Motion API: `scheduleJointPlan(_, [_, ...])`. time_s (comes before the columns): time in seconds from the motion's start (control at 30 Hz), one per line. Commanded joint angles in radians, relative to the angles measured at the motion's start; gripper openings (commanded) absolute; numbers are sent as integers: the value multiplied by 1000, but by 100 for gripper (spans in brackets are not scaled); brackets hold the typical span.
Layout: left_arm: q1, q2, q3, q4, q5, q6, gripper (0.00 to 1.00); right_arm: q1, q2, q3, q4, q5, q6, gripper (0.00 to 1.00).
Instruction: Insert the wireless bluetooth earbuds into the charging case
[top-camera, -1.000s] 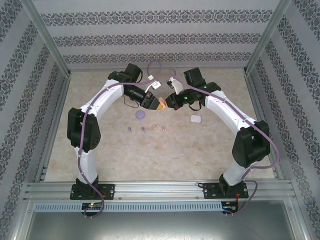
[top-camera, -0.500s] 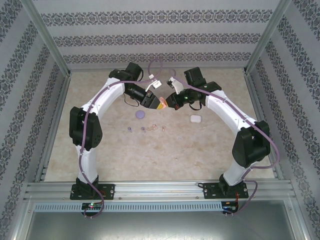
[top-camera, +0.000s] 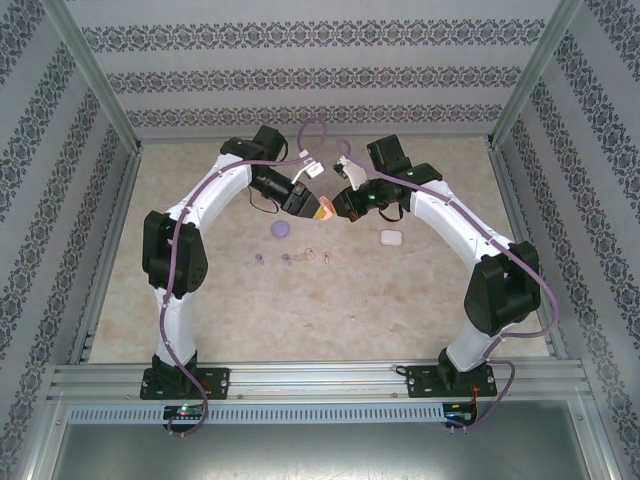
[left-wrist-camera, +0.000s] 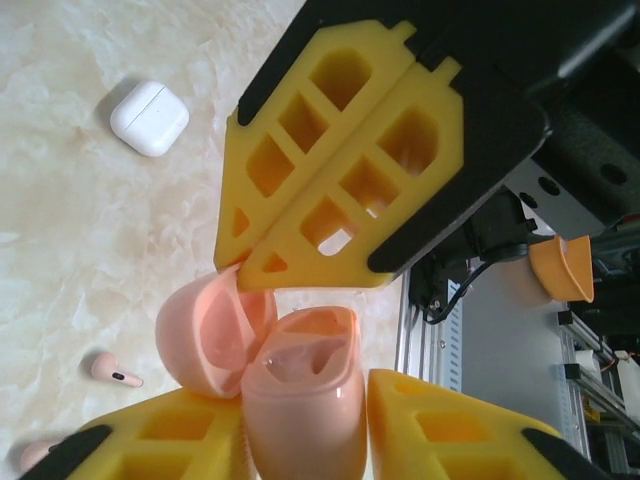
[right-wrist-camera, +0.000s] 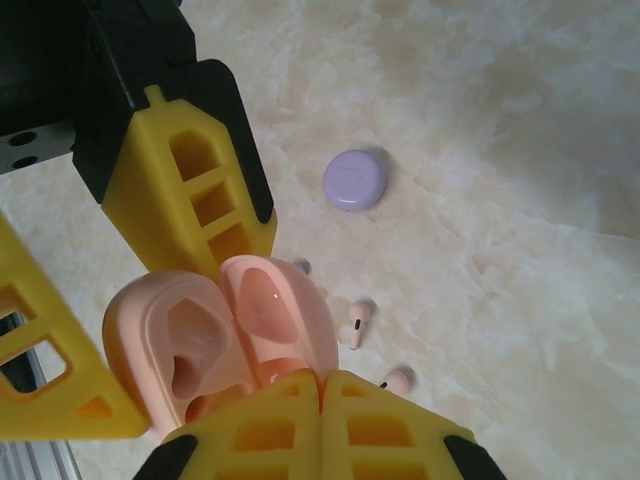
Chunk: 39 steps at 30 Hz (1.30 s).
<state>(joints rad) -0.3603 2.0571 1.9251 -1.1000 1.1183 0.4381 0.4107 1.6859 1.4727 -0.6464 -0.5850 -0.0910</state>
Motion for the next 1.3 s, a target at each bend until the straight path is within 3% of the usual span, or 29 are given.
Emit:
scheduleJointPlan(0.0, [-3, 12, 34, -24, 27, 34, 28, 18, -26, 29, -19, -3, -28, 0])
scheduleJointPlan(0.27, [-4, 13, 23, -19, 44, 38, 0, 14, -38, 46, -3, 16, 0, 0])
scheduleJointPlan(0.33, [-3, 3, 3, 9, 46, 27, 0, 3, -49, 50, 15, 21, 30, 6])
scheduleJointPlan(0.43, [20, -56, -94, 161, 62, -57, 0, -25, -85, 48, 39, 7, 80, 23])
scheduleJointPlan(0.63, [90, -232, -336, 558, 35, -285, 0, -80, -196, -18, 73, -24, 177, 35])
scheduleJointPlan(0.8, [114, -384, -522, 861, -82, -437, 0, -83, -264, -94, 66, 57, 274, 46])
scheduleJointPlan(0.97, [114, -528, -696, 1136, -269, -551, 0, -35, -257, -160, 63, 182, 383, 61])
scheduleJointPlan(1.27, [113, -703, -915, 1464, -556, -598, 0, 111, -82, -195, 85, 366, 466, 64])
